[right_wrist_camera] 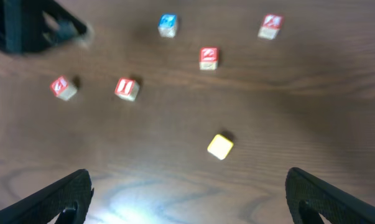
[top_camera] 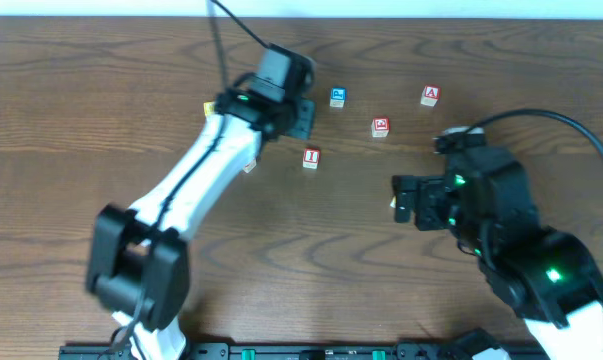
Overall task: Spell out Ai2
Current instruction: 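Lift the blue 2 block and carry it right of the I block, then lower the blue 2 block beside the I block and release it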
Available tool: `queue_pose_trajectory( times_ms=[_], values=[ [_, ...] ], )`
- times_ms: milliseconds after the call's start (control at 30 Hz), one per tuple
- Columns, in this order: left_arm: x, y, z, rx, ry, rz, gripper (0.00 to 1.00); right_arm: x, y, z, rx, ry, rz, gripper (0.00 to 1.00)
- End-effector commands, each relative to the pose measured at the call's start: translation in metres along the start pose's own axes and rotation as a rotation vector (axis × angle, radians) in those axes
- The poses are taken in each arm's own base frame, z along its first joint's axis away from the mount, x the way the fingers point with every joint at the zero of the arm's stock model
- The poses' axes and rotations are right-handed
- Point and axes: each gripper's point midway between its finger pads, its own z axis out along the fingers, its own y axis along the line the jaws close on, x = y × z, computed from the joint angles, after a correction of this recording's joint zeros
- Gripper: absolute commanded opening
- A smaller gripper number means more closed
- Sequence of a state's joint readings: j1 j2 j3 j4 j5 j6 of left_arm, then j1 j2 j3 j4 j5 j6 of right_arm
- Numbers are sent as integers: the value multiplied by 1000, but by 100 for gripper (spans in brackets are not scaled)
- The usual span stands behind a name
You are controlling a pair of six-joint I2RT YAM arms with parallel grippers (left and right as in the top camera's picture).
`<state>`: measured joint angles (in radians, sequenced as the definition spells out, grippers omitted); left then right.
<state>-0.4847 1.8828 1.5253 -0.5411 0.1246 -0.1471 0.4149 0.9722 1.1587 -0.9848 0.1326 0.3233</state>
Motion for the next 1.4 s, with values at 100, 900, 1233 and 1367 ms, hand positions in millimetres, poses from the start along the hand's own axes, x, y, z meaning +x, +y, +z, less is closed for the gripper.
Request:
queue_pose_trajectory(
  times_ms=[100, 900, 1233, 1367],
  values=[
    [36, -46, 40, 18, 93, 37, 6, -16, -22, -51, 25, -154, 13, 99],
    [59, -47, 99, -139, 81, 14, 6, -5, -31, -55, 46, -124, 51, 99],
    [68, -45, 101, -149, 114, 15, 6, -6, -30, -55, 45, -127, 63, 99],
    [73, -47, 104, -134, 133, 8, 8, -6, -30, -55, 44, -128, 70, 99]
  ],
)
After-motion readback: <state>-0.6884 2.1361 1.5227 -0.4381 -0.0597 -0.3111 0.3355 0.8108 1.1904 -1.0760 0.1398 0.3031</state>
